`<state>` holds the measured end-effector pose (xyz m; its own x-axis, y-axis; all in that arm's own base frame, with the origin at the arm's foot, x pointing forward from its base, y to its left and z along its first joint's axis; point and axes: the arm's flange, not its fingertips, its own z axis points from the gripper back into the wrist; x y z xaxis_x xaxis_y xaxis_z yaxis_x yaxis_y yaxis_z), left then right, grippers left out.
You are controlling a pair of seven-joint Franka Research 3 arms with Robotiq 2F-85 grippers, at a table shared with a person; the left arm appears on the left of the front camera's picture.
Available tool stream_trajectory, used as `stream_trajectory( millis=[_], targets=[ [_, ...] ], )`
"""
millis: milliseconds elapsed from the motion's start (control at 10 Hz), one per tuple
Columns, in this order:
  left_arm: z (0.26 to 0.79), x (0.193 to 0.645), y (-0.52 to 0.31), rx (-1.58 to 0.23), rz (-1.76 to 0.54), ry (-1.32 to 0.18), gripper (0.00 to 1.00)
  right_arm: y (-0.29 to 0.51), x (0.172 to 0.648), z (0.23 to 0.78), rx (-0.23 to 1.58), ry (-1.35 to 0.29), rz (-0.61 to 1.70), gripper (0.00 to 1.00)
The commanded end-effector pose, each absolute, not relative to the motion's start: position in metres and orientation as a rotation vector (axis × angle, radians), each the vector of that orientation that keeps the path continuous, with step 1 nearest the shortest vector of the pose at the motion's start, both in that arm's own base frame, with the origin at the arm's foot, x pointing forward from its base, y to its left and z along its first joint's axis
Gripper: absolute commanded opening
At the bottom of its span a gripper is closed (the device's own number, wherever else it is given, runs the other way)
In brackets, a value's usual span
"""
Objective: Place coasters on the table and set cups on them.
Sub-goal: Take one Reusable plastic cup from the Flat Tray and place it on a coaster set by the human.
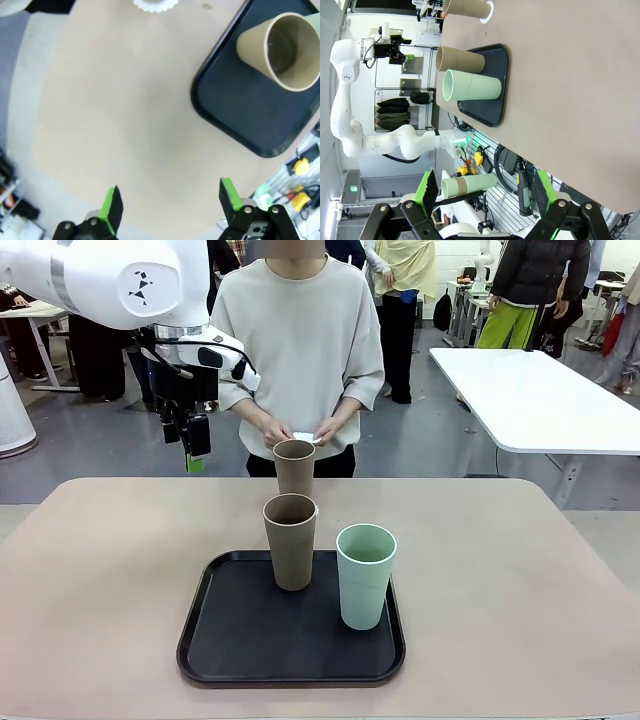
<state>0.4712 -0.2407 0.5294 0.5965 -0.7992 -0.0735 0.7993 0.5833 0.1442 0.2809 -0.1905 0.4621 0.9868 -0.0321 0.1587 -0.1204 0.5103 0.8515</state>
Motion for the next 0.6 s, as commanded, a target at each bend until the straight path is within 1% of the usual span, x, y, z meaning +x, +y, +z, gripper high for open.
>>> stream_trajectory(
  millis=[0, 100, 200, 400, 500],
  targets=[
    [0.536, 0.472, -0.232, -0.043, -0.853, 0.001, 1.00, -0.191, 0.281, 0.462, 1.036, -0.163, 0.052, 1.00],
    [0.539, 0.455, -0.195, -0.271, -0.712, -0.018, 1.00, -0.191, 0.281, 0.462, 1.036, -0.163, 0.052, 1.00],
    [0.543, 0.447, -0.168, -0.395, -0.633, -0.013, 1.00, -0.191, 0.281, 0.462, 1.036, -0.163, 0.052, 1.00],
    [0.536, 0.429, -0.111, -0.536, -0.487, -0.004, 1.00, -0.191, 0.281, 0.462, 1.036, -0.163, 0.052, 1.00],
    [0.529, 0.430, -0.069, -0.636, -0.438, -0.023, 1.00, -0.191, 0.281, 0.462, 1.036, -0.163, 0.052, 1.00]
  ],
)
